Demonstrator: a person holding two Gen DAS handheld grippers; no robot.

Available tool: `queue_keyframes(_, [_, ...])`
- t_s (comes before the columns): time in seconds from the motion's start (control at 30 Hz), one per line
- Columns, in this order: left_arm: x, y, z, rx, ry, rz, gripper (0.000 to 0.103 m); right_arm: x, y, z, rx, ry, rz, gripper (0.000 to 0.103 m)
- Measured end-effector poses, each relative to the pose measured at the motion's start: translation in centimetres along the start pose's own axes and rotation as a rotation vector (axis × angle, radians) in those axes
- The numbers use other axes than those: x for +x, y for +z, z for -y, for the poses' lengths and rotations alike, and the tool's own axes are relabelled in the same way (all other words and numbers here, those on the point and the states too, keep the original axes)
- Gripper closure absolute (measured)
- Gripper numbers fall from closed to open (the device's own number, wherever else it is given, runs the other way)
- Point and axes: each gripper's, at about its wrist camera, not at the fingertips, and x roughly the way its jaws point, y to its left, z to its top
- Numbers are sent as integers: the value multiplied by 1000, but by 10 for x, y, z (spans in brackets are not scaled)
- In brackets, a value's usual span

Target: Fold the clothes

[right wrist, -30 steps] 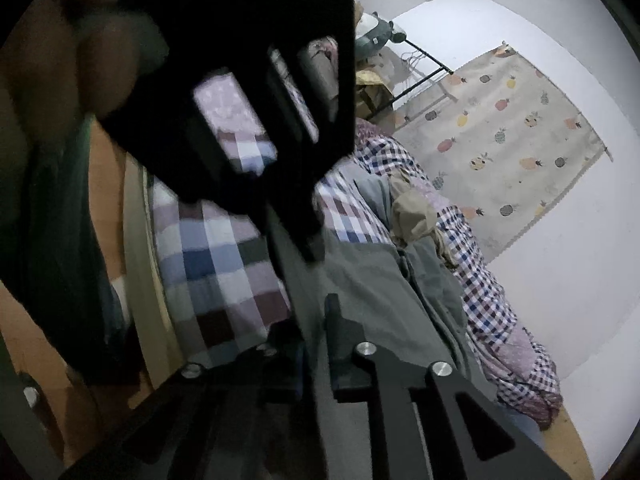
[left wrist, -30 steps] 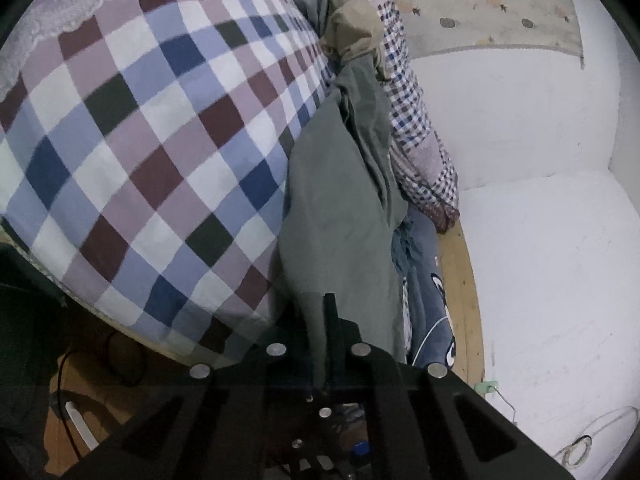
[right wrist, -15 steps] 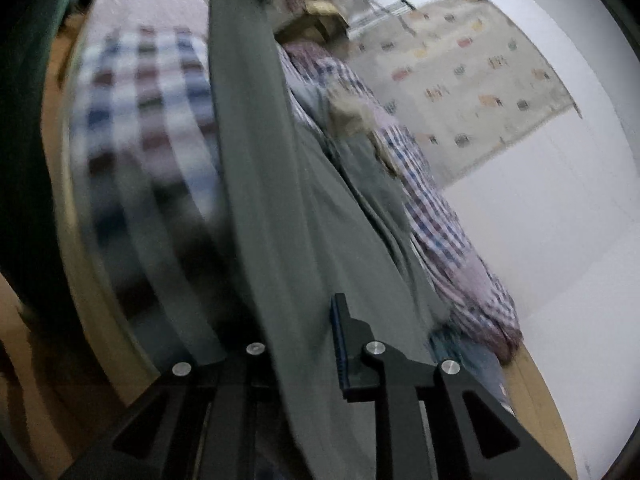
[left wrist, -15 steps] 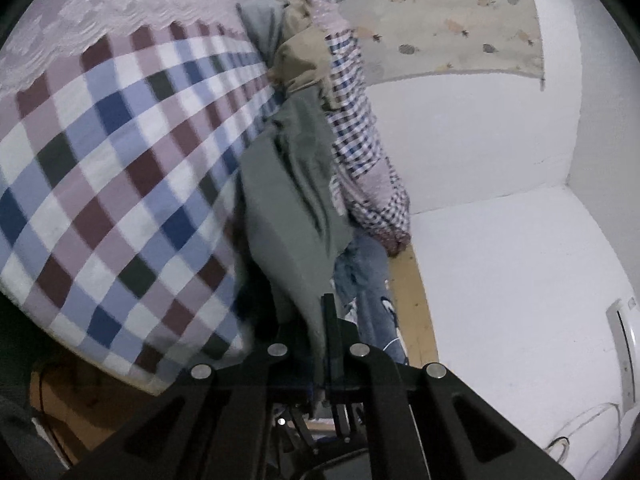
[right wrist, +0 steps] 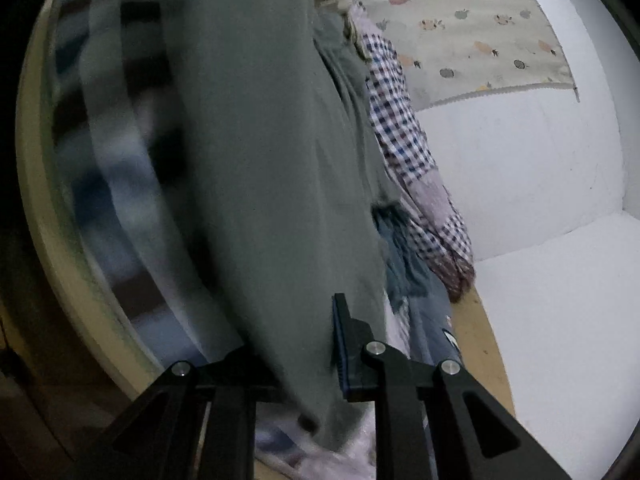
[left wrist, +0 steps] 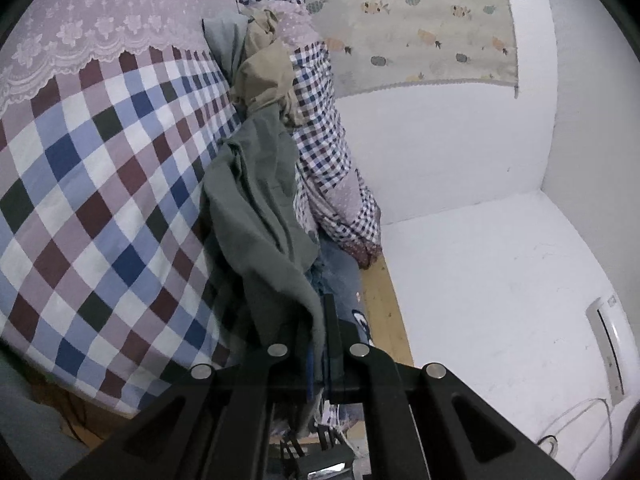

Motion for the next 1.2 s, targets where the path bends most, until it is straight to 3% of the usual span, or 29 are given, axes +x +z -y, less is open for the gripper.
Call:
queue_keyframes(0.2, [-7,9,-1,-10,-11,31,102,3,-35,1,-75,-18,-9,87])
queue_keyframes(0.37, [-5,9,-2,-2,16,28,102,-6,-35,-9,-116,-47,36,87])
queue_keyframes(0.57, [-6,9,-5,-6,48,33,102,-8,-39,-7,-116,-23,40,91])
queue_keyframes(0.63, [-7,9,-5,-1,56,35,102,-10,-40,0,-87,-3,30,100])
queue_keyframes(0.97, [-14,6,6,52,89,31,102,-49,-63,111,312,20,-5,103])
queue_keyframes(1.1, [-23,-1,24,120,120,16,102,-70,-62,144,368,19,34,103])
queue_keyframes(1.2, [-35,-6,39,157,121,8,102,-83,-63,170,398,69,59,103])
